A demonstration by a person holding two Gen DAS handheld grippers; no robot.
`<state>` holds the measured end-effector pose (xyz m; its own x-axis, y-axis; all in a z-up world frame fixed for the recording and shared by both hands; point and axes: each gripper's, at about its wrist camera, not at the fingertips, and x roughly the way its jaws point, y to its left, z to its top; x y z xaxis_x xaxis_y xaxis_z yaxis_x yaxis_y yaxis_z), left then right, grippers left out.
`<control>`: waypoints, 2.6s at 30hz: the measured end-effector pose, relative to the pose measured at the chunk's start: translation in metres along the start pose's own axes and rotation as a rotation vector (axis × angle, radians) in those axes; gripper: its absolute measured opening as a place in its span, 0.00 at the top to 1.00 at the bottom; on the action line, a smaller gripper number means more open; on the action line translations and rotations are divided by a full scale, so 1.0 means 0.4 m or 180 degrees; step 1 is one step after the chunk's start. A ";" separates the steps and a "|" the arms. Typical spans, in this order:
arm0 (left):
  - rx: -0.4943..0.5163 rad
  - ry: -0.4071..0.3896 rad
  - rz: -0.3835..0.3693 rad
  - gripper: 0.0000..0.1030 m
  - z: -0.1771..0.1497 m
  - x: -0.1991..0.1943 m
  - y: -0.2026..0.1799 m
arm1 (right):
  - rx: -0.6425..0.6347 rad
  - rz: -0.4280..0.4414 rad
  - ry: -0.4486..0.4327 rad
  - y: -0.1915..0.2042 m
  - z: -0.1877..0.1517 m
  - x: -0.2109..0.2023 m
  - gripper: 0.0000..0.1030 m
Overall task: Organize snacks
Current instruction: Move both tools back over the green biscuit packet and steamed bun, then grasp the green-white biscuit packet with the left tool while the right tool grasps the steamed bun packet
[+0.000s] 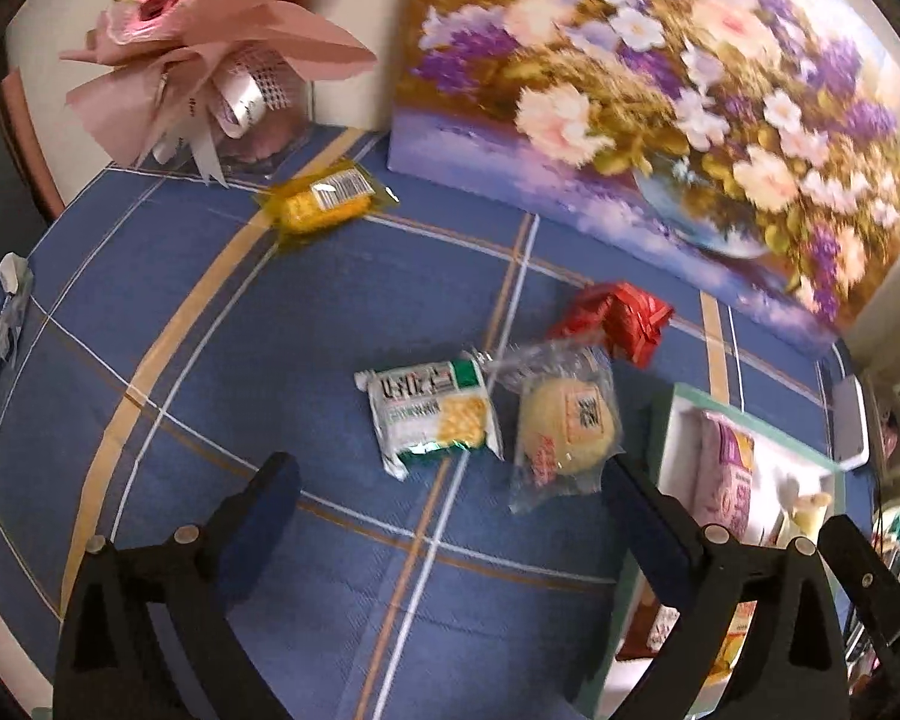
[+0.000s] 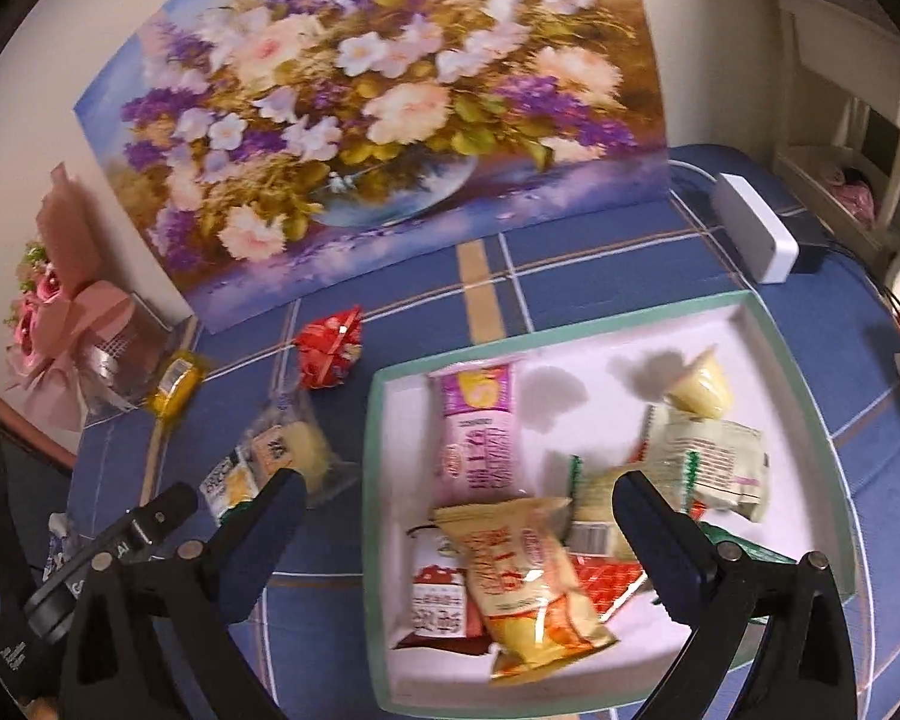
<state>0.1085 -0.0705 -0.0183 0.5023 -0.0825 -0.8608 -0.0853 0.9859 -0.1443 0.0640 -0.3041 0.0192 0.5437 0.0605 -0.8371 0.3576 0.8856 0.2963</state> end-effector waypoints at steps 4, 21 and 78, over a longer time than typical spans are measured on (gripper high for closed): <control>-0.0040 -0.0062 -0.0007 0.02 0.016 0.001 0.033 | -0.0140 0.0080 0.0085 0.051 0.004 0.011 0.00; -0.0569 0.0161 -0.0038 0.02 0.053 0.069 0.199 | -0.0532 0.0132 0.0286 0.189 -0.012 0.107 0.00; -0.0532 0.0479 -0.0446 0.42 0.091 0.207 0.120 | -0.0906 0.0257 0.0433 0.286 -0.017 0.276 0.43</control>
<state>0.1774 -0.0247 -0.0789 0.3866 -0.2497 -0.8878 -0.1710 0.9265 -0.3351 0.1597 -0.1930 -0.0424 0.4484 0.1798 -0.8756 0.0804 0.9675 0.2399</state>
